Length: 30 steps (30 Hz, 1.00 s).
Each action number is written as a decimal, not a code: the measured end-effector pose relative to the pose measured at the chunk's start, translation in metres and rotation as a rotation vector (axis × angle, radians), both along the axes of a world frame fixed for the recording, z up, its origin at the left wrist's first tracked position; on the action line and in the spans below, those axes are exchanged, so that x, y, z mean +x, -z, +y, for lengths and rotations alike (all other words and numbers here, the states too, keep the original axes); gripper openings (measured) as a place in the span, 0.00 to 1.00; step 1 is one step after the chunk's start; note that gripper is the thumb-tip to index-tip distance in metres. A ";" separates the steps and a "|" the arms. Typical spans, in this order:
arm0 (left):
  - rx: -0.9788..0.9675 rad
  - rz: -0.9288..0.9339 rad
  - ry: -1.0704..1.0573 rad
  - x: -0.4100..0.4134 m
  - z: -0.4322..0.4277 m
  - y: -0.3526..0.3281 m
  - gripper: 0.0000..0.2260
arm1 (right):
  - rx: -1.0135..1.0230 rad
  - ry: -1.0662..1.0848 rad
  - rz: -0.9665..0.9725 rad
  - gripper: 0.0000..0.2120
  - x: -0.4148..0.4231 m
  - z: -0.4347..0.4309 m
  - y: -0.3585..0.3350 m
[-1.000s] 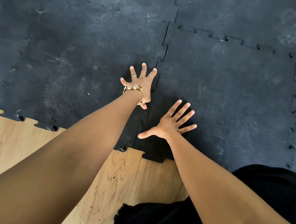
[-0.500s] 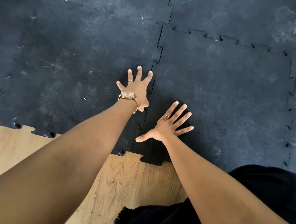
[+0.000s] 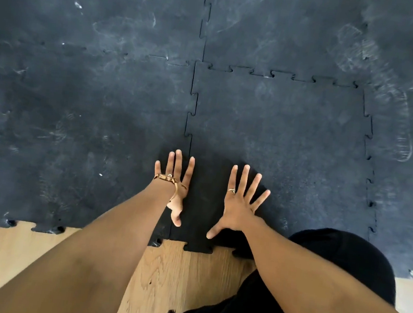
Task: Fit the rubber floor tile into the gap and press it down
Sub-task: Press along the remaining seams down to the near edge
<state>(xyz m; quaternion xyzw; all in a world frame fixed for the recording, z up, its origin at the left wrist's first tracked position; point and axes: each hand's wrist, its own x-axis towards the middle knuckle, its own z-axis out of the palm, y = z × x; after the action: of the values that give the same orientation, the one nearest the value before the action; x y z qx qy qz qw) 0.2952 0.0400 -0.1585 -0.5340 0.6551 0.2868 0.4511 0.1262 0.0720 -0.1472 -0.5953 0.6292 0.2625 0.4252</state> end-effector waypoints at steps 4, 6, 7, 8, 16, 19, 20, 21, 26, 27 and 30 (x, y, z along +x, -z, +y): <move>0.078 -0.004 0.021 0.005 -0.009 0.004 0.71 | 0.021 0.021 0.019 0.87 -0.001 0.001 0.013; 0.120 -0.003 0.018 0.004 -0.013 0.000 0.71 | 0.042 0.024 0.034 0.87 0.000 -0.002 0.012; 0.142 -0.002 0.015 0.004 -0.015 -0.005 0.72 | 0.058 0.018 0.039 0.87 0.000 -0.005 0.010; 0.164 0.006 0.010 0.005 -0.017 -0.008 0.73 | 0.079 0.013 0.038 0.86 0.000 -0.005 0.006; 0.281 0.093 0.004 0.008 -0.027 -0.021 0.77 | 0.173 0.023 0.028 0.85 -0.003 -0.013 0.001; 0.291 0.091 0.005 0.009 -0.027 -0.021 0.77 | 0.169 0.036 0.039 0.85 -0.004 -0.013 0.004; 0.297 0.090 0.006 0.009 -0.026 -0.020 0.77 | 0.168 0.025 0.042 0.85 -0.005 -0.012 0.005; 0.297 0.089 0.009 0.009 -0.026 -0.020 0.76 | 0.158 0.014 0.041 0.85 -0.005 -0.012 0.006; 0.264 0.090 0.015 0.012 -0.024 -0.013 0.77 | 0.141 -0.004 0.044 0.85 -0.003 -0.012 0.008; 0.253 0.094 0.015 0.013 -0.022 -0.011 0.77 | 0.129 -0.009 0.047 0.85 -0.003 -0.011 0.008; 0.225 0.075 0.016 0.013 -0.020 -0.006 0.78 | 0.104 -0.017 0.045 0.85 -0.002 -0.011 0.011</move>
<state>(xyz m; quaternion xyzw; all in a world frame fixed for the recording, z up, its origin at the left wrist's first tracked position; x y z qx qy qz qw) 0.3079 0.0198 -0.1527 -0.4636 0.6393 0.3747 0.4858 0.1240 0.0608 -0.1580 -0.5717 0.6191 0.3120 0.4388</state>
